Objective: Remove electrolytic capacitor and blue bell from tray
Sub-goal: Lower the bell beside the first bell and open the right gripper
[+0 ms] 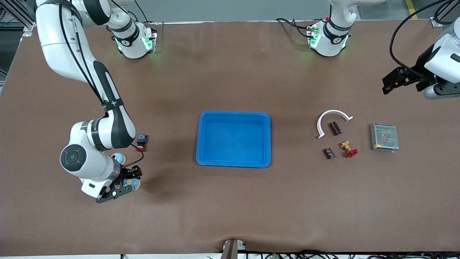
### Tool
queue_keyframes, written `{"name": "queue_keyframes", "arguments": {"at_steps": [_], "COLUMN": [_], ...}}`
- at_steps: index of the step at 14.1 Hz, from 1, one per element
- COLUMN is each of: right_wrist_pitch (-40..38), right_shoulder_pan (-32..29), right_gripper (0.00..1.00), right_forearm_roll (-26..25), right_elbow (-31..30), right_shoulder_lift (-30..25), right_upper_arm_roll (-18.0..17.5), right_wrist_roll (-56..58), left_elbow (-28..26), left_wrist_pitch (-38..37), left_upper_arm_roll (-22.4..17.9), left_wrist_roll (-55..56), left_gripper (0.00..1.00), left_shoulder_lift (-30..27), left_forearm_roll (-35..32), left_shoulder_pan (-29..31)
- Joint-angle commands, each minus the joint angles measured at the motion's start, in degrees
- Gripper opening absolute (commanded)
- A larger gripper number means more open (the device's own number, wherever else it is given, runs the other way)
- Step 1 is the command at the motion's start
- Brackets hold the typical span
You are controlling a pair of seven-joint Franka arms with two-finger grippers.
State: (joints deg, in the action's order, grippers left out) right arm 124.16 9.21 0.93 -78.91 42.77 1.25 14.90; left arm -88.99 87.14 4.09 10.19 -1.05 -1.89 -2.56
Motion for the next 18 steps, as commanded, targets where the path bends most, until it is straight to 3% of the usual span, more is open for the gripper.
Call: {"name": "queue_keyframes", "arguments": {"at_steps": [1,5,10,18], "right_wrist_pitch": [3.7,11.1,15.9,16.8], "right_shoulder_pan": [-3.1,-4.6,-5.2,-10.1], "right_gripper": [0.54,0.54,0.54,0.54], "right_forearm_roll": [-0.1,2.0,2.2,2.4], "right_elbow": [-3.2,-8.8,-11.5,-11.5], "right_shoulder_lift": [-0.4,-0.6,-0.1,1.2], "right_upper_arm_roll": [-1.5,-1.5,-1.5,-4.8], "right_wrist_roll": [6.5,13.2,17.2,23.9], "left_elbow": [1.1,1.1,1.1,1.2], "left_wrist_pitch": [-1.2,-1.2,-1.2,-1.2], "left_upper_arm_roll": [-0.1,-0.1,-0.1,-0.1], "left_wrist_roll": [-1.0,-1.0,-1.0,-1.0], "left_gripper": [1.00,1.00,1.00,1.00], "left_shoulder_lift": [0.3,0.3,0.3,0.3], "left_forearm_roll": [0.7,0.7,0.7,0.8], "left_shoulder_pan": [0.3,0.2,0.3,0.2]}}
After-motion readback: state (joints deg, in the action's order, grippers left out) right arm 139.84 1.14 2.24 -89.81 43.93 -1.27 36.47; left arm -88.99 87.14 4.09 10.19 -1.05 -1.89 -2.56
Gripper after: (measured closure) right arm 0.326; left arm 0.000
